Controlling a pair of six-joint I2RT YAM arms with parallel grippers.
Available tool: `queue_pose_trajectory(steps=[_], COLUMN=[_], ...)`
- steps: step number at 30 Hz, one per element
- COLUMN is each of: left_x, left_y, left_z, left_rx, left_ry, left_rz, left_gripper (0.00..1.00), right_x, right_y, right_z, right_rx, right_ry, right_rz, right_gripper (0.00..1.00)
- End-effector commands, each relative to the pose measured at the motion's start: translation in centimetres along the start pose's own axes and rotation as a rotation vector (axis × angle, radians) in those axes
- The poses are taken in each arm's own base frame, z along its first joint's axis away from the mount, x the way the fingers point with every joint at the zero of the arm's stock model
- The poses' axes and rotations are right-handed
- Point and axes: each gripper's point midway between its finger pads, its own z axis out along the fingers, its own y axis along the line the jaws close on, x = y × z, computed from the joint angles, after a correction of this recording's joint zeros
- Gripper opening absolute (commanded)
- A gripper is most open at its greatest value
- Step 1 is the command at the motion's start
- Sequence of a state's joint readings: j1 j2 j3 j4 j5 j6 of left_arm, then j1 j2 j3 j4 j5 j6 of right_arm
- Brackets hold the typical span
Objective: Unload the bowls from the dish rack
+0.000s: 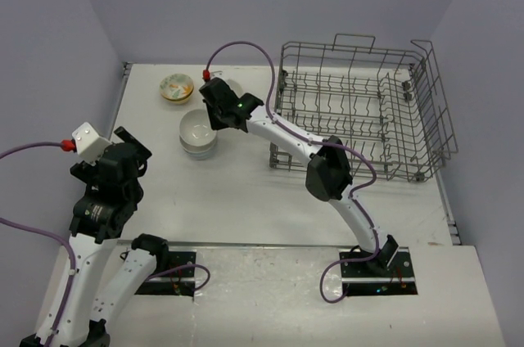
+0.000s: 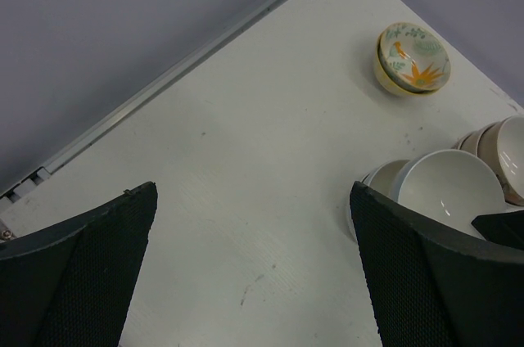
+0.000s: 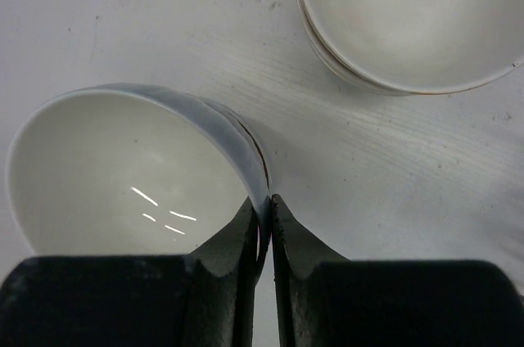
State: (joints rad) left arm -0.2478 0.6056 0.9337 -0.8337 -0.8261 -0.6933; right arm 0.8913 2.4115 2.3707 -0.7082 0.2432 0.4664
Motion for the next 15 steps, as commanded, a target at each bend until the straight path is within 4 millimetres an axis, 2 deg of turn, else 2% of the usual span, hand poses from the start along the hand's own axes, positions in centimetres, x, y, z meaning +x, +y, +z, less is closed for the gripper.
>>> queue_pose_trajectory(steps=[1,11,13,15], left_x=[-0.1,0.0,0.0,0.0], left_y=[-0.2,-0.4,-0.4,-0.4], left_z=[0.4,0.4,0.4,0.4], left_rx=[-0.001,0.005,0.006,0.007], left_ry=[-0.012,-0.008,-0.007,-0.008], left_rz=[0.001,0.012,0.012,0.011], left_gripper=[1.0,1.0,1.0,1.0], right_x=[-2.5,-1.5,-1.4,-1.5], right_y=[2.1,2.5,2.9,3.2], right_z=[-1.7,-1.1,-1.2,-1.5], right_rx=[-0.055,-0.066,-0.084,-0.102], right_ry=[-0.08,-0.051,-0.049,-0.049], right_rz=[0.01,-0.005,-0.001,0.004], right_gripper=[0.11,0.25,0.24,0.13])
